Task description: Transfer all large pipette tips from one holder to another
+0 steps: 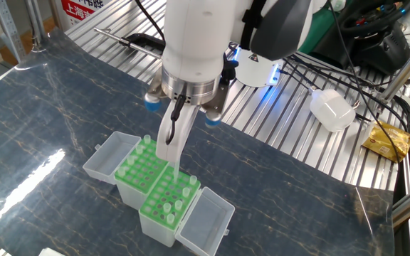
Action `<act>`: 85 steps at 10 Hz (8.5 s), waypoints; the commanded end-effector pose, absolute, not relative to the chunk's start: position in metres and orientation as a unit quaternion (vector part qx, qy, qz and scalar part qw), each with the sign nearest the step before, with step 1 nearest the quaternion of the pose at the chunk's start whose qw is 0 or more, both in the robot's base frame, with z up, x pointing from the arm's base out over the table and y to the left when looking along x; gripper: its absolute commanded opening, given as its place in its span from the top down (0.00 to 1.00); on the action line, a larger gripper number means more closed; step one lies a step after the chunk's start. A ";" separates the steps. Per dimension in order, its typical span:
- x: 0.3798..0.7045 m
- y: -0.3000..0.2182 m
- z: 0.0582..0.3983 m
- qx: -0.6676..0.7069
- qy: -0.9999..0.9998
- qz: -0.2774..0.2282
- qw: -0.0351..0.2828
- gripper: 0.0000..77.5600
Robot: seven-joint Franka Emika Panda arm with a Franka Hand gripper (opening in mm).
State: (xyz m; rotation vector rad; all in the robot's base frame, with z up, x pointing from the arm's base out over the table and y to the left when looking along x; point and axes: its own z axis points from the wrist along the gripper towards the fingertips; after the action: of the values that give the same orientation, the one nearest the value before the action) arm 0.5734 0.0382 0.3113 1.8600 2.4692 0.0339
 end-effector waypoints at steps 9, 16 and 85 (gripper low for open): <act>0.570 0.038 0.295 0.600 0.800 0.012 0.021 0.00; 0.570 0.038 0.295 0.600 0.800 0.012 0.021 0.00; 0.532 -0.071 0.210 0.291 0.957 0.001 0.020 0.00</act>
State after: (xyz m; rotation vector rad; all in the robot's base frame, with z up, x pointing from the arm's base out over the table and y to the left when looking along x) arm 0.5312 -0.0731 0.2120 0.9025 2.9770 -0.0006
